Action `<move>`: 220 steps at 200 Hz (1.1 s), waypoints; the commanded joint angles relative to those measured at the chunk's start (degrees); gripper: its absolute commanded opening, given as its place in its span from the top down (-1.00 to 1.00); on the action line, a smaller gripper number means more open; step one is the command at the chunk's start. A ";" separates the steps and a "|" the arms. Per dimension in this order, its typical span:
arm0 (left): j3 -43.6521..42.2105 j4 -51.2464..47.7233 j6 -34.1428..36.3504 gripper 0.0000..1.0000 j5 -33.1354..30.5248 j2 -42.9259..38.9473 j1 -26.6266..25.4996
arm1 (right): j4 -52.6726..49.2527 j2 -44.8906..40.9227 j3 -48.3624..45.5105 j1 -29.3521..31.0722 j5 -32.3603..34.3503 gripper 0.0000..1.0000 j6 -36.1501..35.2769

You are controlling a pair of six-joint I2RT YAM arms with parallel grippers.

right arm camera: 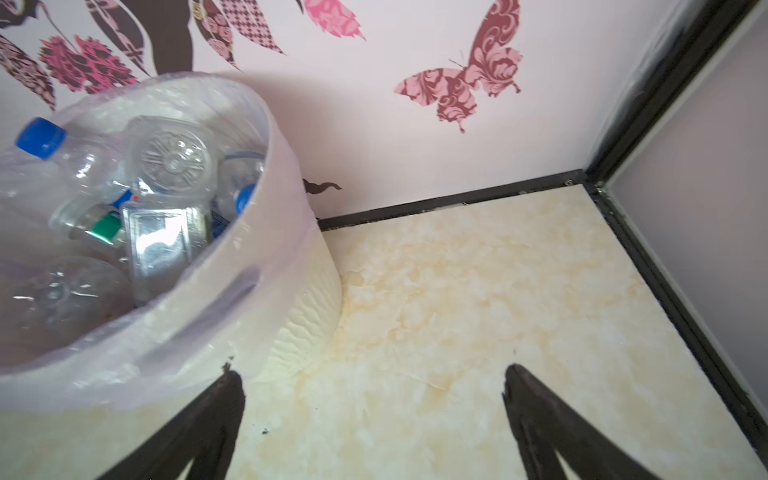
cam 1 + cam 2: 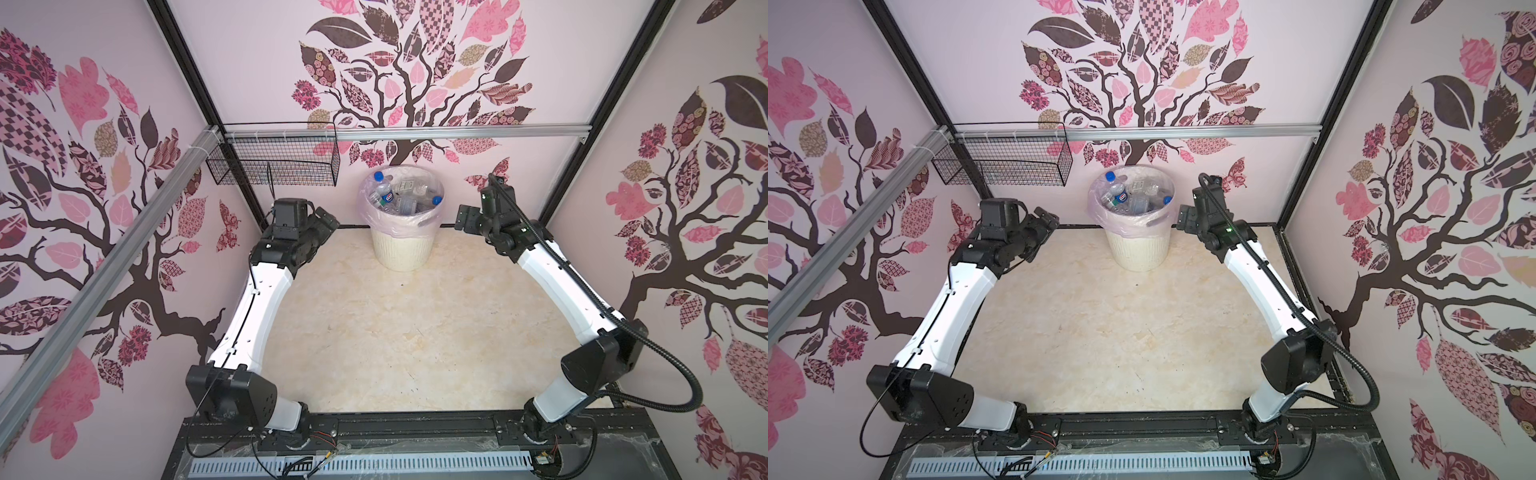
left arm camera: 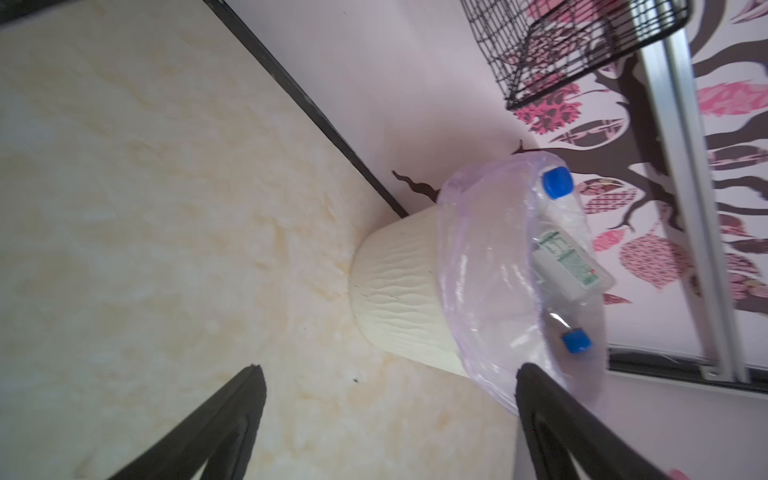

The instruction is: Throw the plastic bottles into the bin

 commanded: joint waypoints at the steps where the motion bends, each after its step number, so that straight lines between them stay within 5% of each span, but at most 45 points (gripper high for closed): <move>1: -6.01 8.44 13.68 -0.94 -13.44 -1.09 0.74 | 5.77 -6.16 -7.07 -2.81 4.40 -0.99 -1.01; 53: -21.56 21.62 32.61 -0.94 -22.07 0.66 3.82 | 10.22 -11.02 -26.69 -8.68 9.18 -0.99 -1.34; 78: -27.43 24.71 36.32 -0.94 -27.22 3.34 4.43 | 14.61 -12.78 -34.99 -10.42 11.65 -0.99 -2.21; 112: -39.70 38.20 33.93 -0.94 -14.51 1.02 10.96 | 28.97 -16.19 -49.33 -10.69 17.89 -0.99 -6.01; 168: -49.27 55.69 39.41 -0.95 -8.19 3.11 13.89 | 60.36 -21.59 -73.18 -10.71 19.08 -0.99 -8.16; 220: -49.58 57.69 43.03 -0.94 -5.58 5.72 12.01 | 79.19 -10.56 -75.72 -10.72 15.78 -0.99 -9.98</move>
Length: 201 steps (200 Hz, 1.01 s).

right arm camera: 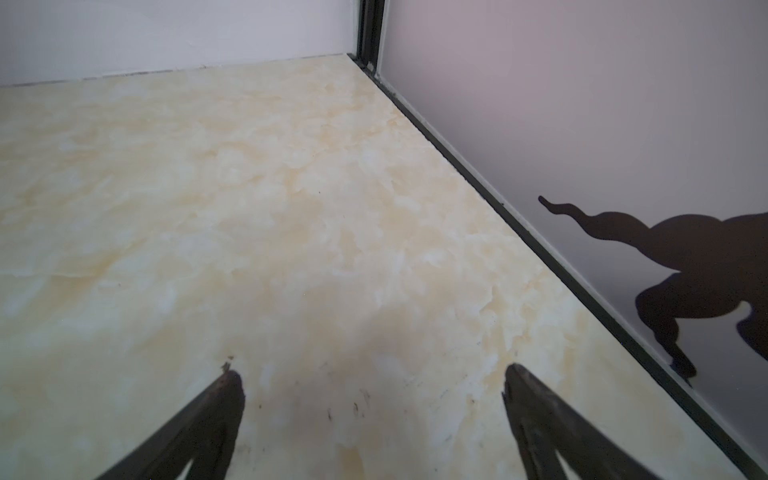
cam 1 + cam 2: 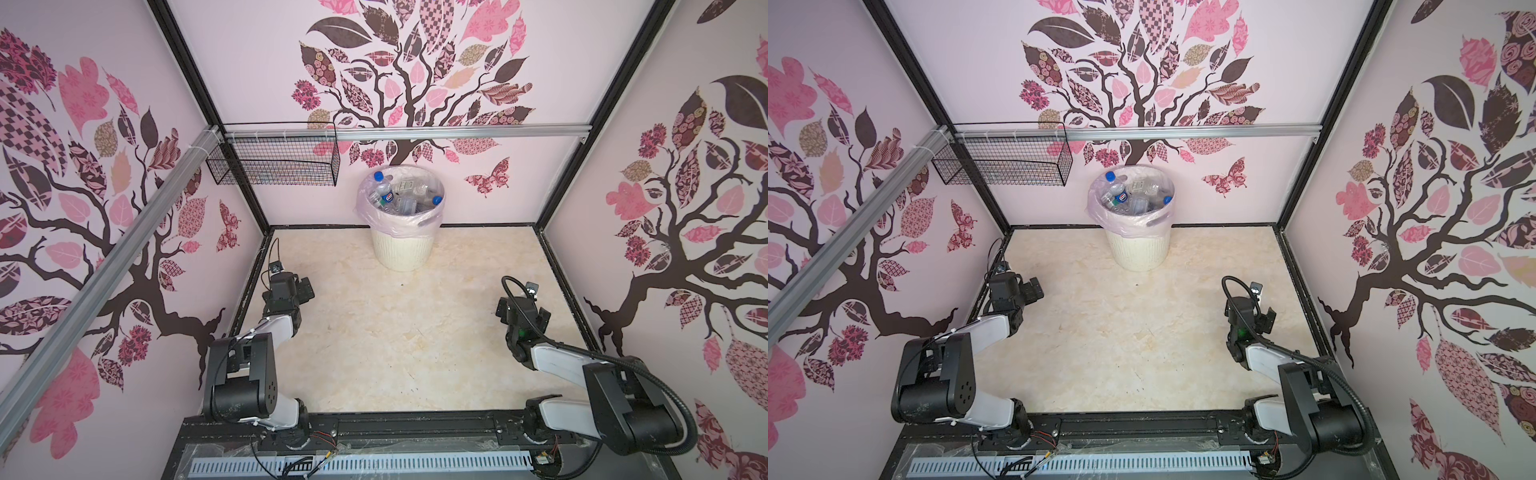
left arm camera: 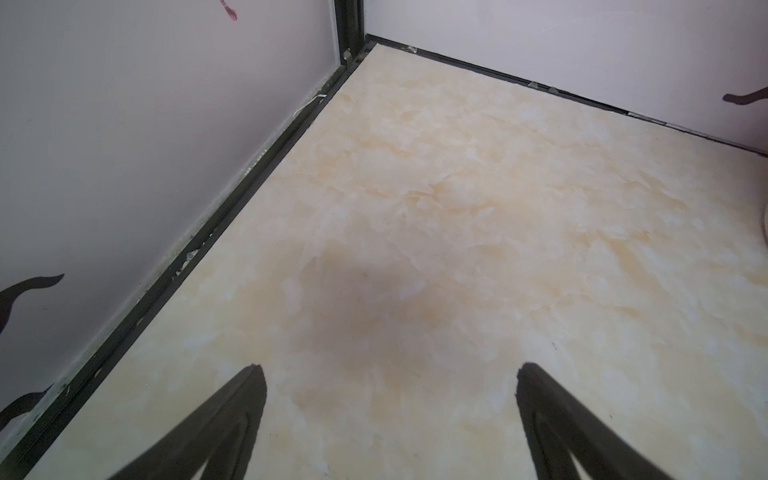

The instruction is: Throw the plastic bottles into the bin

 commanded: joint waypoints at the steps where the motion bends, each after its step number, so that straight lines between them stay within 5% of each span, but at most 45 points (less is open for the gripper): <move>1: -0.23 3.45 4.00 -0.94 2.97 2.19 -1.66 | 13.90 4.90 2.01 -0.07 -1.09 -0.99 -1.78; 40: 1.74 4.46 4.35 -0.94 1.37 5.03 -3.99 | 15.01 9.54 5.79 -0.05 -1.67 -0.99 -4.45; 65: 1.36 5.71 4.26 -0.94 1.44 5.54 -4.07 | 29.76 12.77 0.64 -0.01 -3.78 -0.99 -7.45; 161: -7.20 17.08 4.08 -0.94 -1.17 1.51 -4.56 | 25.64 11.71 1.77 -0.07 -4.19 -0.99 -6.60; 201: -16.44 33.67 3.41 -0.94 -3.07 1.39 -4.98 | 25.58 11.80 1.86 -0.05 -4.15 -0.99 -6.59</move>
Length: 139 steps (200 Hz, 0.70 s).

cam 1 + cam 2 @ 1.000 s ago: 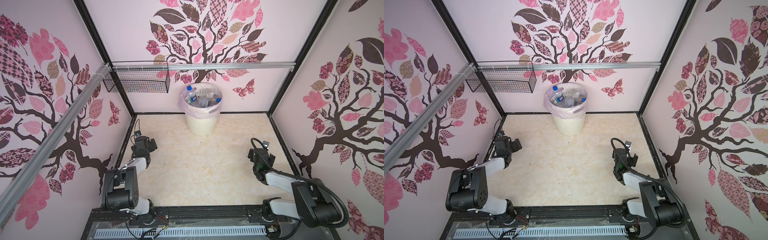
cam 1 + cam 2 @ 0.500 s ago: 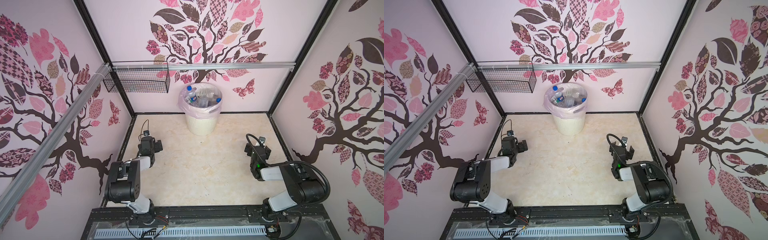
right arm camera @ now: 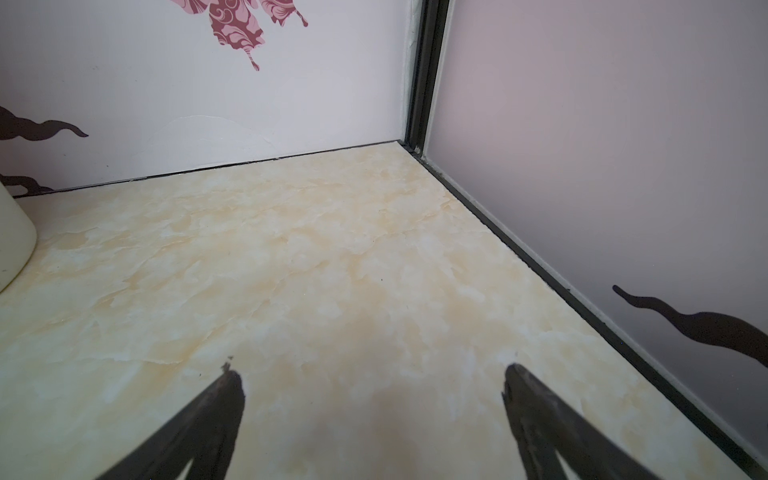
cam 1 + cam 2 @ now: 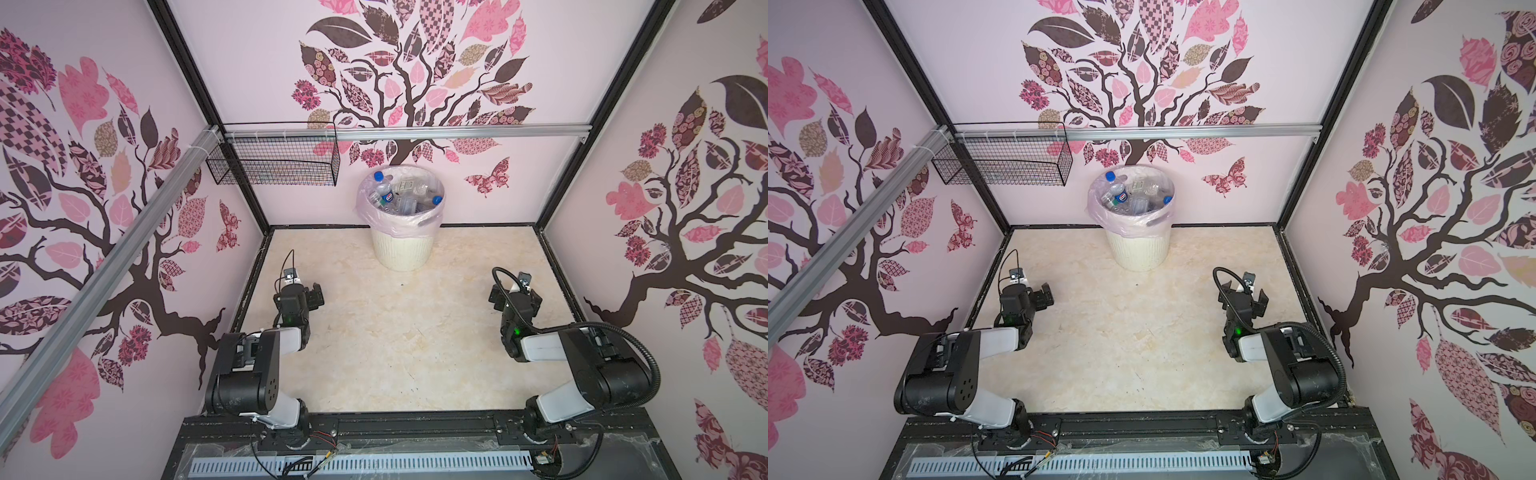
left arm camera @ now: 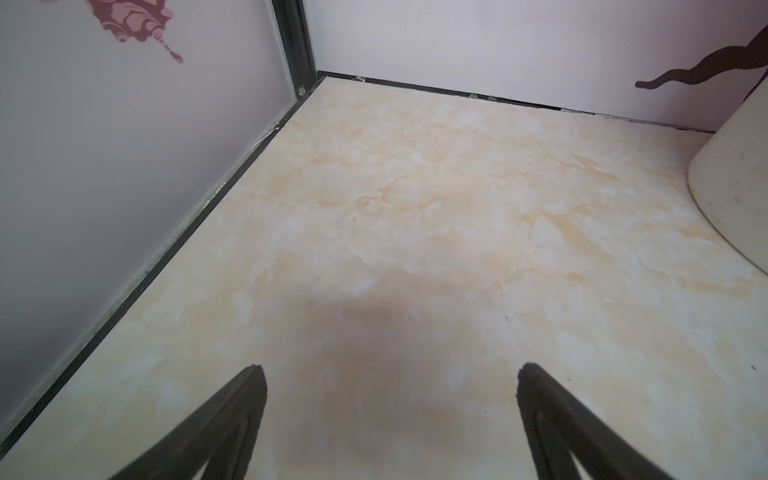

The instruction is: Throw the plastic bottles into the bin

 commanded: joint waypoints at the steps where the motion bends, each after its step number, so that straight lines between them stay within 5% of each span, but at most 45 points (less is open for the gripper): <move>1: -5.47 14.61 -0.43 -0.94 -1.91 0.91 -0.31 | 1.88 0.17 0.80 -0.06 -0.19 -0.99 -0.06; 14: -9.12 27.34 -0.23 -0.94 -2.44 4.87 -0.28 | 2.01 0.21 0.67 -0.07 -0.55 -0.99 -0.22; 32: -5.91 15.22 -0.23 -0.94 -2.21 1.61 -0.69 | 3.50 0.00 -0.33 -0.14 -2.48 -0.99 -0.58; 44: -3.88 15.92 1.72 -0.94 -3.34 3.95 -1.91 | 5.48 -0.37 -1.83 -1.00 -5.56 -0.99 -0.61; 64: -3.66 13.07 1.43 -0.94 -3.72 2.53 -2.15 | 14.15 3.01 -5.07 -3.94 -19.81 -0.98 -2.05; 88: -3.78 13.79 1.65 -0.94 -3.86 3.04 -2.20 | 5.23 1.35 -1.72 -4.63 -20.77 -0.99 -1.64; 139: -3.68 13.47 1.55 -0.94 -3.85 2.87 -2.22 | 7.35 1.70 -2.59 -4.67 -20.72 -0.98 -1.81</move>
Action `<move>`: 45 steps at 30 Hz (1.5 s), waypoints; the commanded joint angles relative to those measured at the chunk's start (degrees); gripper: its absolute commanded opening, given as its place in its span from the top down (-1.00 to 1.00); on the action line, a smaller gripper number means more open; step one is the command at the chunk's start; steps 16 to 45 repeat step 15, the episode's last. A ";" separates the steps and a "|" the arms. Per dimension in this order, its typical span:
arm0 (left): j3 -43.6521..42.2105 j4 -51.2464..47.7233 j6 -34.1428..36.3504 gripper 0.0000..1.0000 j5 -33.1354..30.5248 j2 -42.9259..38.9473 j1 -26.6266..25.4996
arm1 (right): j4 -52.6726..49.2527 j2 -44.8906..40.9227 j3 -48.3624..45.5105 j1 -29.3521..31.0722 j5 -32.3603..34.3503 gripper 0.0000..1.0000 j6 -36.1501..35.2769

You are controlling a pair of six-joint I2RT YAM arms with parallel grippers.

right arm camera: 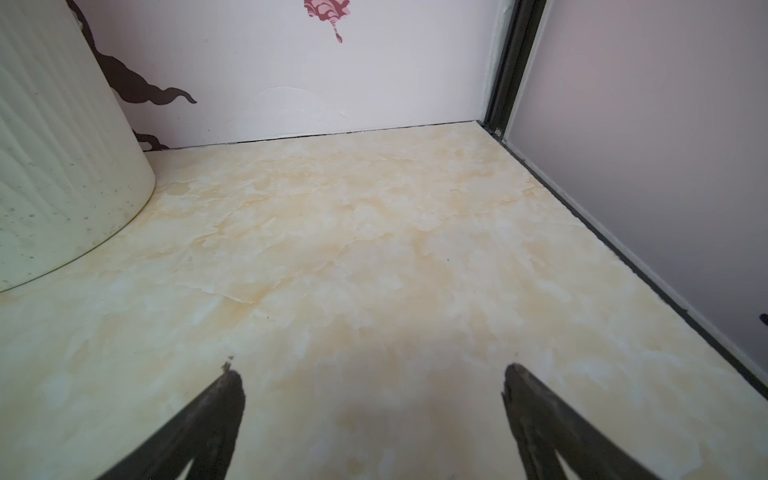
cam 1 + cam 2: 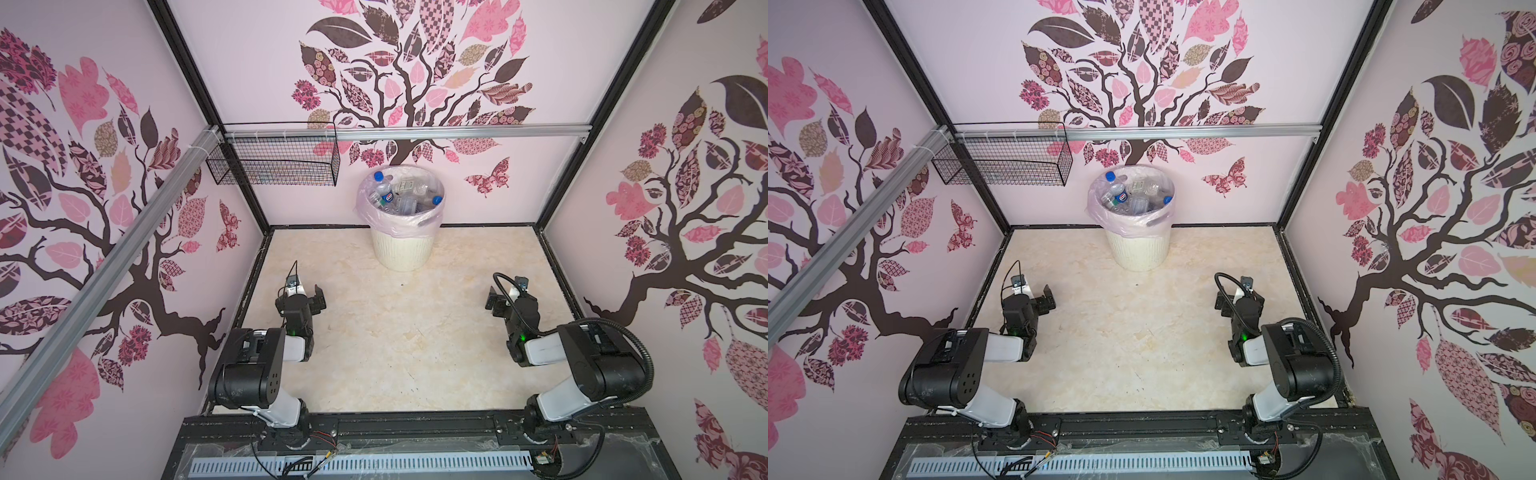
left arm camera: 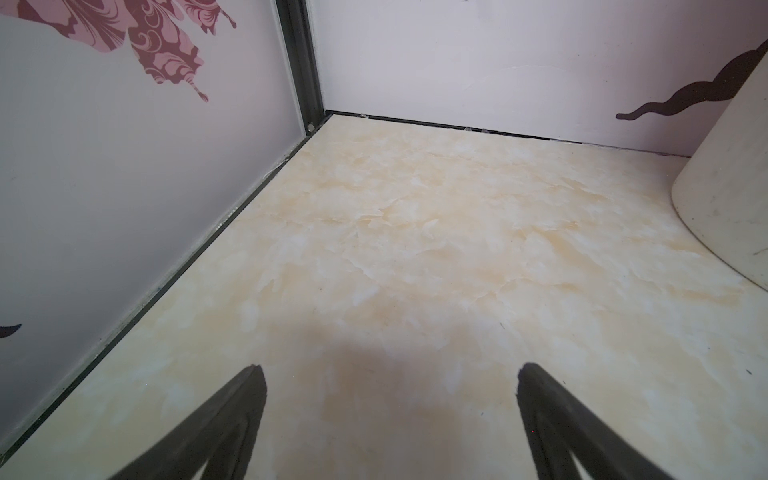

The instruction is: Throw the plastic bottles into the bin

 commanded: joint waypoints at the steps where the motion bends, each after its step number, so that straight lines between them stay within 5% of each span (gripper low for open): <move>1: 0.95 0.08 0.30 -0.94 -0.47 -0.29 -0.03 | 1.68 -0.37 1.06 -0.18 -1.57 -0.99 -0.26; 45: 0.98 0.10 0.27 -0.94 -0.48 -0.26 0.02 | 1.27 -0.65 1.12 -0.22 -1.93 -0.99 -0.34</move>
